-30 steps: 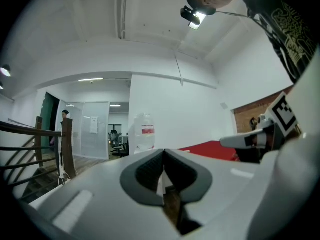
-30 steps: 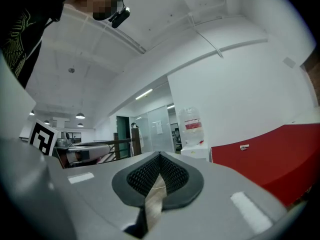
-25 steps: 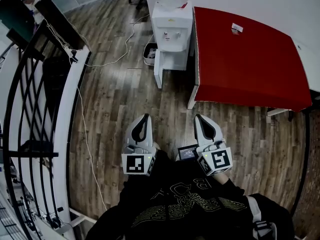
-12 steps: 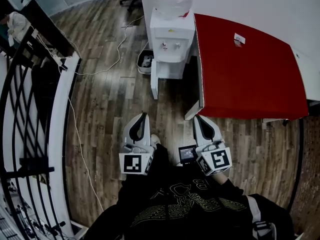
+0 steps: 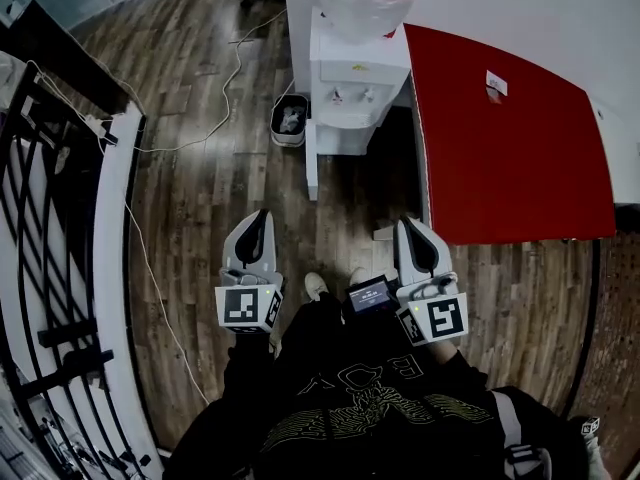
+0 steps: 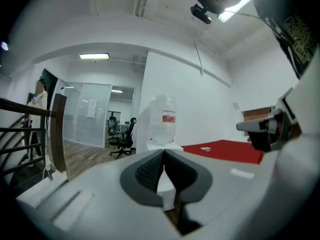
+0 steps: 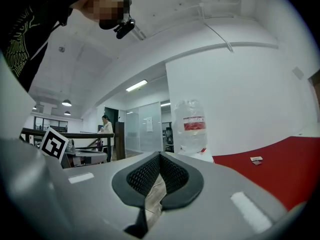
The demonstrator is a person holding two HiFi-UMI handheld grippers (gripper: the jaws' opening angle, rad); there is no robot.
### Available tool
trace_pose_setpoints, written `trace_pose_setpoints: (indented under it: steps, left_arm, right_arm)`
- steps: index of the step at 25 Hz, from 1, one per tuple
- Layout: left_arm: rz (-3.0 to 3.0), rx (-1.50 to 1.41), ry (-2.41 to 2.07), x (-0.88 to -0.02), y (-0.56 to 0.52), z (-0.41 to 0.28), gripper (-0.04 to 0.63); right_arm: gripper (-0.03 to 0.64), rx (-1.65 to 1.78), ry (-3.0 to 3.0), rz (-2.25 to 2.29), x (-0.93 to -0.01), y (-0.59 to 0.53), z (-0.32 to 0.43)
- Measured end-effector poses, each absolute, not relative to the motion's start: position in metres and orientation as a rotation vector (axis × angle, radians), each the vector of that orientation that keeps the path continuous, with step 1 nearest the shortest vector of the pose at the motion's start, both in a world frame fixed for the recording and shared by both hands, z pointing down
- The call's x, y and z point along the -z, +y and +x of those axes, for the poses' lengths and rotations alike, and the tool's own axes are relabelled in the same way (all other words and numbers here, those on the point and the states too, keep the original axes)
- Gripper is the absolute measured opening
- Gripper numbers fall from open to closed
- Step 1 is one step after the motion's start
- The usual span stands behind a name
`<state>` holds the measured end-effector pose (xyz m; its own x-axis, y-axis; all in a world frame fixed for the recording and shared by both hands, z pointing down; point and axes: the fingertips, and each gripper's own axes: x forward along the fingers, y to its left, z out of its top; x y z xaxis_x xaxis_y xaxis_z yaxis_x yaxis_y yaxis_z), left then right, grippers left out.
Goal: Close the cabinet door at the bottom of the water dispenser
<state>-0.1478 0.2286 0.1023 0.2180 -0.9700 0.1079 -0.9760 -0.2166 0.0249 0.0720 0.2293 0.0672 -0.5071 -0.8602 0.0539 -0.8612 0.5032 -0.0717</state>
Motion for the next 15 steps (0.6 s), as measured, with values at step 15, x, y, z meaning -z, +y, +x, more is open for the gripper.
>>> trace_pose_setpoints:
  steps: [15]
  left_arm:
    - [2.257, -0.282, -1.839, -0.198, 0.044, -0.173, 0.008]
  right_arm:
    - [-0.003, -0.14, -2.701, 1.454, -0.123, 0.057, 0.035]
